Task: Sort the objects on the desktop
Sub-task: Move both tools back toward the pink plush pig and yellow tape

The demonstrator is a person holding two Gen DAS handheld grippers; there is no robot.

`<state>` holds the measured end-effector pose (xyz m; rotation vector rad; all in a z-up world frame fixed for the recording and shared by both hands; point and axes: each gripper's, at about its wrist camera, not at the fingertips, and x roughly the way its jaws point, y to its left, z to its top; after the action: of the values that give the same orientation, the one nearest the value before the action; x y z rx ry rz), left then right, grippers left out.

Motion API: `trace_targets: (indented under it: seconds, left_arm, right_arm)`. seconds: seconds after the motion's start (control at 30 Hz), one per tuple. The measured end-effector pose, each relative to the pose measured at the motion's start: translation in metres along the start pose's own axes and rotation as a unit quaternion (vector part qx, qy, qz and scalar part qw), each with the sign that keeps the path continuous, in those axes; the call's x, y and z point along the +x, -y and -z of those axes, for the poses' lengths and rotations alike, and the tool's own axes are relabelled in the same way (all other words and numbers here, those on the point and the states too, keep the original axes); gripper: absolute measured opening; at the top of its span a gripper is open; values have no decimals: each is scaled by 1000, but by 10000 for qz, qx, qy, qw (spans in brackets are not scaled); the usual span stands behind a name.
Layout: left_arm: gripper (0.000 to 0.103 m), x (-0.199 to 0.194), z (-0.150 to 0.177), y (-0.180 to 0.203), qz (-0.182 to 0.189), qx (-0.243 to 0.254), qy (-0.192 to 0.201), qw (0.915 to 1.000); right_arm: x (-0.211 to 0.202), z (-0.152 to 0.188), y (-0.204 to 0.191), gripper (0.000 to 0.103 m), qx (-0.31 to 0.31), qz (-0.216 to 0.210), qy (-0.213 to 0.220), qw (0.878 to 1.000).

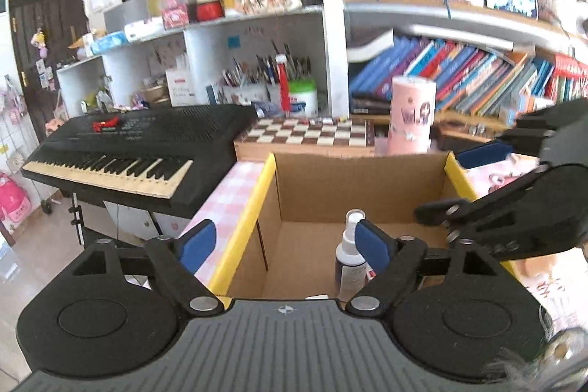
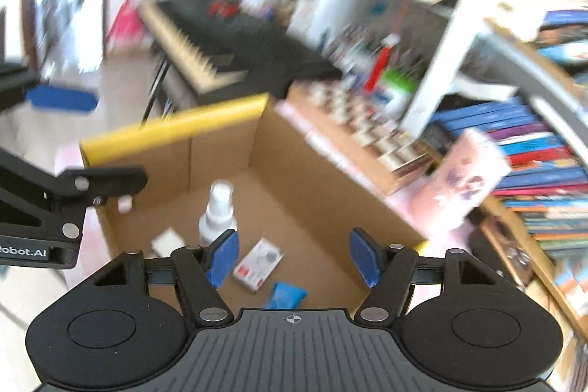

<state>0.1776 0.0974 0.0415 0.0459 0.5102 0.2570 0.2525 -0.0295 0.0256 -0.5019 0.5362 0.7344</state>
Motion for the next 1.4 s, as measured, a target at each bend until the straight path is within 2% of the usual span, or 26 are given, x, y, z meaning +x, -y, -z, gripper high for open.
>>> trace_targets:
  seconds: [0.1, 0.23, 0.47, 0.6, 0.8, 0.97, 1.07, 1.4]
  left_arm:
    - [87, -19, 2, -3, 10, -147, 114, 9998]
    - [90, -38, 9, -7, -20, -369, 201, 9991]
    - [95, -67, 25, -9, -13, -535, 234, 9983]
    - [96, -79, 37, -7, 61, -544, 169, 9984]
    - [97, -95, 59, -2, 148, -564, -35, 9983]
    - [97, -102, 81, 6, 448, -466, -426, 9970]
    - [97, -109, 87, 4, 504, -437, -443, 9968]
    - [98, -119, 102, 6, 742, -370, -645, 9945]
  right_arm:
    - [-30, 9, 5, 68, 570, 298, 418, 9971]
    - [-63, 24, 9, 68, 1350, 741, 675, 9858]
    - [-105, 61, 13, 68, 2619, 1560, 600, 9505]
    - [-121, 83, 3, 68, 2956, 1837, 450, 9364]
    - [-132, 106, -25, 68, 2991, 1866, 88, 9357]
    - [-135, 118, -50, 68, 3042, 1700, -325, 9368]
    - [-140, 122, -60, 68, 3010, 1713, -368, 9374]
    - [-156, 139, -75, 70, 3186, 1832, -594, 9281]
